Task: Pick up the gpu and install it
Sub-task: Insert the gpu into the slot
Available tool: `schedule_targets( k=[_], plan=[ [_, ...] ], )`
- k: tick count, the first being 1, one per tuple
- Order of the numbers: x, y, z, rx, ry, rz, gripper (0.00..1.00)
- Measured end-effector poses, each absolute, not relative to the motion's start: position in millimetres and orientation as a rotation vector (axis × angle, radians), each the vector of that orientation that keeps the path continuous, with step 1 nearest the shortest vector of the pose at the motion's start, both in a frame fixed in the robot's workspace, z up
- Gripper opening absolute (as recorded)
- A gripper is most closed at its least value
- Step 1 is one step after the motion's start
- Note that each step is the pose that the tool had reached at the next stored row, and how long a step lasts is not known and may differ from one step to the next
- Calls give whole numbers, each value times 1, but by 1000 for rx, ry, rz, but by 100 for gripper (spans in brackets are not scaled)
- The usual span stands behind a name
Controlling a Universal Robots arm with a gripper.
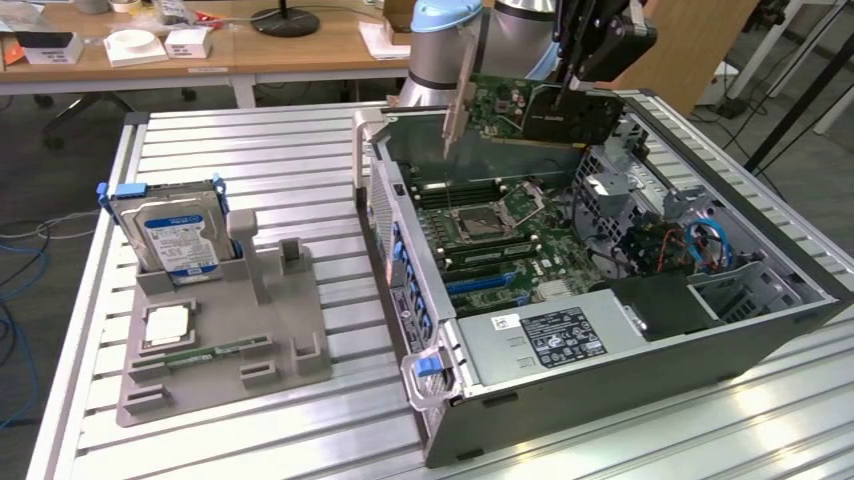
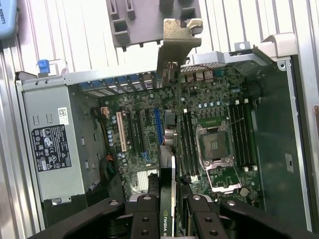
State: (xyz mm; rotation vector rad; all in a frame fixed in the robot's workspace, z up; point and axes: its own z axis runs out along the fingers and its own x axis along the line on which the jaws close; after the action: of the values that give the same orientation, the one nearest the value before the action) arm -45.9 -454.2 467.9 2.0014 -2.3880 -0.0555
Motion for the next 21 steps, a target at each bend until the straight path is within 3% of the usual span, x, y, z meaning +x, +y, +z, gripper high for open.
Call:
schedule_targets(
  k=[21],
  plan=[
    [-46,-454,468,2090,-2309,-54,26]
  ],
)
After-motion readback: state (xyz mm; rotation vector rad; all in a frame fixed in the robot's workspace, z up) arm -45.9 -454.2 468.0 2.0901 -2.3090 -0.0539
